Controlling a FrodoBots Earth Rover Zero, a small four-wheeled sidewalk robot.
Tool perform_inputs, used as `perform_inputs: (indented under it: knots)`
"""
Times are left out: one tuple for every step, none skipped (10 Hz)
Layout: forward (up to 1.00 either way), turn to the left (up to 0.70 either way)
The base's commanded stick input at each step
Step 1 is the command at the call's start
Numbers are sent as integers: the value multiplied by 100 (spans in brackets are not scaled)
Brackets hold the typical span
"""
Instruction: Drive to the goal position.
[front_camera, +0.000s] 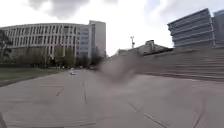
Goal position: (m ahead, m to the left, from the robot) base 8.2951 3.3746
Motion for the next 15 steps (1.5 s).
perform_inputs:
  knots:
    - [70,2]
    - [70,2]
    - [70,2]
    - [70,2]
    - [70,2]
    - [70,2]
    - [70,2]
    - [70,0]
    - [70,0]
    - [70,2]
    - [70,15]
    - [70,29]
    - [70,34]
    - [70,17]
    - [70,0]
